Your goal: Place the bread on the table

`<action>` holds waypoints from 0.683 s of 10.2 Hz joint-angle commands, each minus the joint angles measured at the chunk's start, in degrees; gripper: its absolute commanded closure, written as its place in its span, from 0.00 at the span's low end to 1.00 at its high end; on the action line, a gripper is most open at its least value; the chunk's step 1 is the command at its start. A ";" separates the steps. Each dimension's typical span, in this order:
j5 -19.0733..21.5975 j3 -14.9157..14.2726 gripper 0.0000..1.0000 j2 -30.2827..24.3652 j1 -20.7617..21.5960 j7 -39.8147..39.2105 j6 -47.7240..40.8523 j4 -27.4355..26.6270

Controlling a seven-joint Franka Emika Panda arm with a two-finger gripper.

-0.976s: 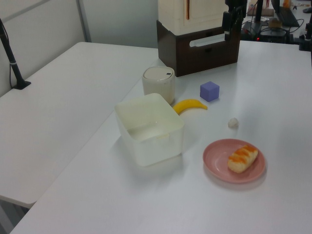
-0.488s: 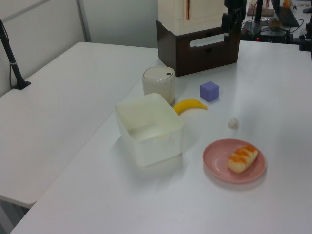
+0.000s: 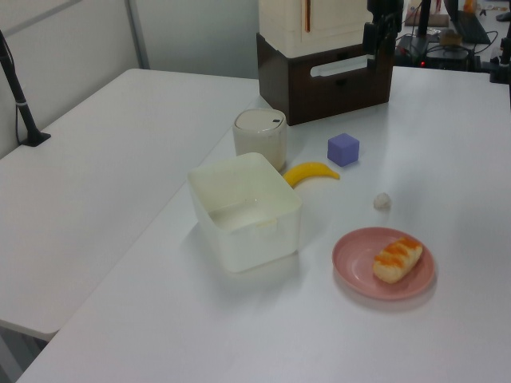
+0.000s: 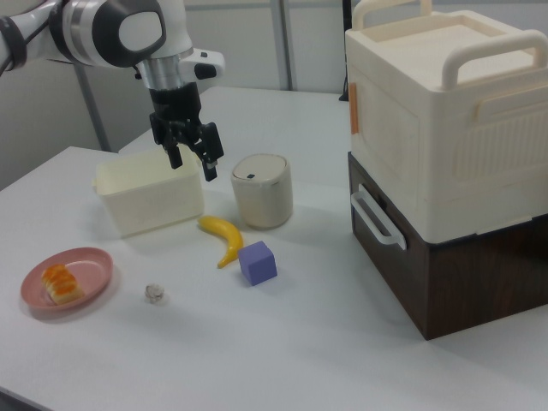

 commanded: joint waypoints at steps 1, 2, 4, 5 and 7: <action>0.93 1.05 0.00 -0.08 3.22 -0.51 -0.34 -2.17; 0.93 1.06 0.00 -0.08 5.94 -3.56 -0.60 -3.14; 0.93 1.06 0.00 0.09 12.70 -11.57 0.35 -5.68; 0.84 1.06 0.00 0.96 16.65 -12.63 1.58 -7.00; 0.49 1.06 0.00 1.23 24.82 -15.88 9.18 -12.95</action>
